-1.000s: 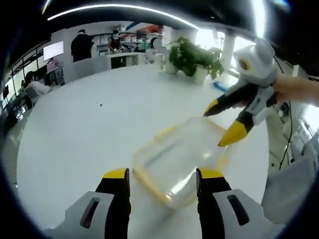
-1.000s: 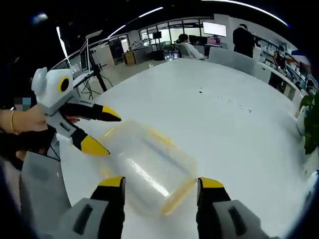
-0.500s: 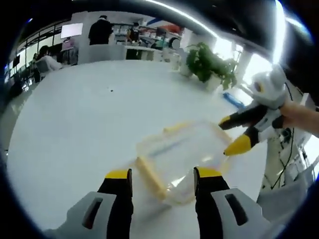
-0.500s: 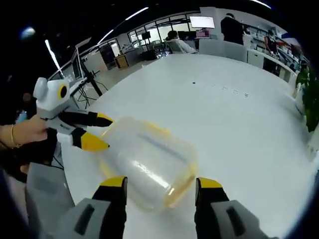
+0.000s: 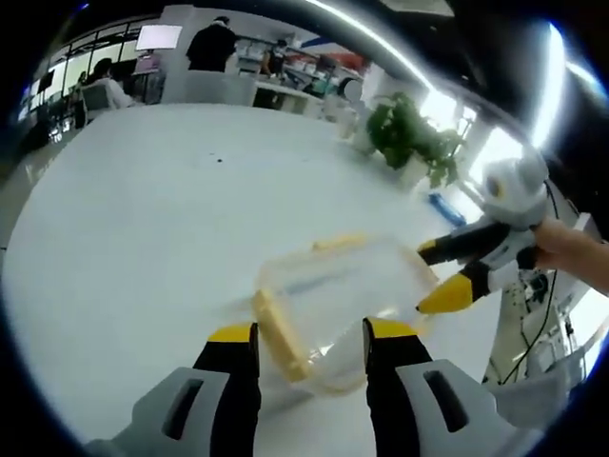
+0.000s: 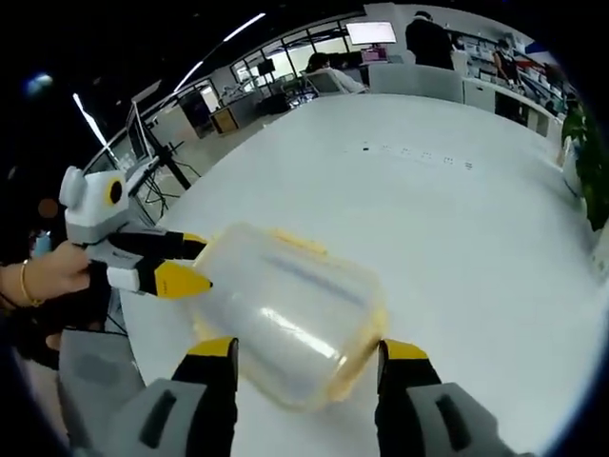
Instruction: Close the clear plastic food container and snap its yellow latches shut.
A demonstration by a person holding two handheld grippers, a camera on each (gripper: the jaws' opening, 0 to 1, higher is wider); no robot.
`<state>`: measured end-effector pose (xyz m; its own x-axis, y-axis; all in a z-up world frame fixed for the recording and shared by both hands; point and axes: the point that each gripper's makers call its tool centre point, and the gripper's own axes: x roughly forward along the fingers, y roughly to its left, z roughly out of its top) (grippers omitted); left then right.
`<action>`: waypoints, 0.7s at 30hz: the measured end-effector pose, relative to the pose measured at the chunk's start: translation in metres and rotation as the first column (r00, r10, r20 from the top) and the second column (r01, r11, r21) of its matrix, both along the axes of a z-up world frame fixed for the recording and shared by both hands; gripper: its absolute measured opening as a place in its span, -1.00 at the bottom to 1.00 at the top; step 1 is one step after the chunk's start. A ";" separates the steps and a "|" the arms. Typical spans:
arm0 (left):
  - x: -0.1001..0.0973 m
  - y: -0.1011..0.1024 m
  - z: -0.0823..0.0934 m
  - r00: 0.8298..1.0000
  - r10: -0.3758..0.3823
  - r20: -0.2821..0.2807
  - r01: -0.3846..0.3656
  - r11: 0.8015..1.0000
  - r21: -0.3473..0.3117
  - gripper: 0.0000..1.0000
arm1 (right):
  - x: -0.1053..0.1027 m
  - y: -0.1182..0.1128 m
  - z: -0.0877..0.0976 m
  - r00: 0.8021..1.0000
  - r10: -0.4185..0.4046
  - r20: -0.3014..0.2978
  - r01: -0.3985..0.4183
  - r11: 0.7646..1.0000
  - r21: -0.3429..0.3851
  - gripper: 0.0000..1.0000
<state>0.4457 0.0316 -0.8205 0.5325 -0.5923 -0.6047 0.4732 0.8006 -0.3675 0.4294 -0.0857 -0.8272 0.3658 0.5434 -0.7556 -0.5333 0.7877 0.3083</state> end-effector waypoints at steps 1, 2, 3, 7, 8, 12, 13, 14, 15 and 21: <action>0.000 0.000 0.000 1.000 -0.001 0.002 0.001 1.000 0.004 -0.20 | 0.000 0.000 0.000 1.000 -0.004 -0.005 0.004 1.000 -0.001 0.14; 0.000 -0.001 0.000 1.000 0.000 0.001 0.000 1.000 0.005 -0.20 | 0.000 0.000 0.000 1.000 -0.008 -0.008 0.008 1.000 -0.002 0.14; 0.000 -0.001 0.000 1.000 0.001 -0.001 -0.001 1.000 0.006 -0.21 | 0.001 0.001 0.000 1.000 -0.011 -0.013 0.011 1.000 -0.005 0.13; 0.001 -0.002 0.000 1.000 -0.001 -0.014 0.001 1.000 0.021 -0.23 | 0.002 0.001 -0.001 0.999 -0.034 -0.023 0.034 0.999 -0.006 0.11; 0.000 -0.003 0.000 1.000 0.001 -0.018 0.000 1.000 0.024 -0.23 | 0.003 0.001 -0.001 0.999 -0.041 -0.035 0.041 0.999 0.000 0.10; -0.001 -0.003 0.001 1.000 0.009 -0.020 -0.008 1.000 0.030 -0.23 | 0.002 0.002 -0.001 0.998 -0.029 -0.052 0.029 1.000 -0.009 0.09; 0.000 -0.004 0.000 1.000 0.011 -0.024 -0.010 1.000 0.023 -0.24 | 0.002 0.002 -0.001 0.998 -0.026 -0.057 0.026 1.000 -0.004 0.09; 0.000 -0.004 0.000 1.000 0.016 -0.027 -0.015 1.000 0.021 -0.24 | 0.002 0.002 -0.002 0.998 -0.023 -0.060 0.023 1.000 0.002 0.09; 0.000 -0.004 0.000 1.000 0.012 -0.027 -0.012 1.000 0.026 -0.24 | 0.003 0.002 -0.004 0.997 -0.030 -0.077 0.032 0.999 0.032 0.08; 0.000 -0.005 0.009 0.999 0.013 -0.035 -0.012 1.000 0.016 -0.27 | 0.004 0.005 -0.006 0.996 -0.058 -0.072 0.062 0.997 0.053 0.02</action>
<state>0.4459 0.0262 -0.8118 0.5185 -0.5761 -0.6319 0.4503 0.8121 -0.3710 0.4333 -0.0808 -0.8329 0.3461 0.5633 -0.7503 -0.4611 0.7986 0.3868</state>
